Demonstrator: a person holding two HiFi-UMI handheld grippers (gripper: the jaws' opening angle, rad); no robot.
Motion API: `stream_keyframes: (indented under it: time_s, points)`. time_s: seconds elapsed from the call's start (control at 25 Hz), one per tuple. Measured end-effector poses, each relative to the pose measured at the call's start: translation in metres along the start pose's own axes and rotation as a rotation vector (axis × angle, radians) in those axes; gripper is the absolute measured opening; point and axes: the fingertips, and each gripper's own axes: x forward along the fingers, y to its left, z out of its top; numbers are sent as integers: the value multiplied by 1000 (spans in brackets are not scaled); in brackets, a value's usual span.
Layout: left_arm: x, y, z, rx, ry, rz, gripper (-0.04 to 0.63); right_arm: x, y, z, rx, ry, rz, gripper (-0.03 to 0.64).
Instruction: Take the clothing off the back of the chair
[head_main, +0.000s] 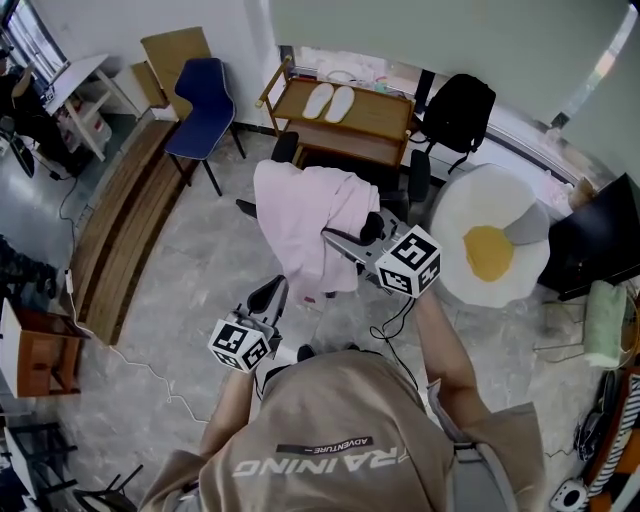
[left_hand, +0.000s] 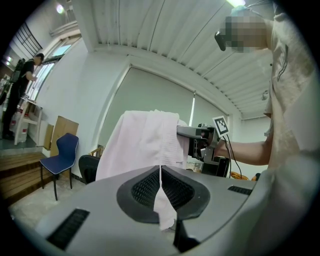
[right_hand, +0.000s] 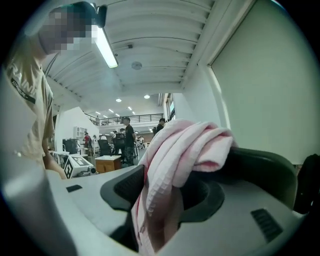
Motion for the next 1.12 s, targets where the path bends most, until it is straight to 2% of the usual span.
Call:
stream_keyframes:
  time_s: [0.2,0.32,0.4,1.12]
  points:
    - [-4,7,0,-6,0,6,21,8,1,2,44,-21,39,213]
    - [-7,11,-1,-8,4,7,21,9,0,3,31,-25,32,92]
    - [-9,15,-2,-11,7,9,21,10,1,4,35,-39,31,74]
    - [-20,27,1,7,11,-22,21,-2,16,51,-24,-209,-39,58]
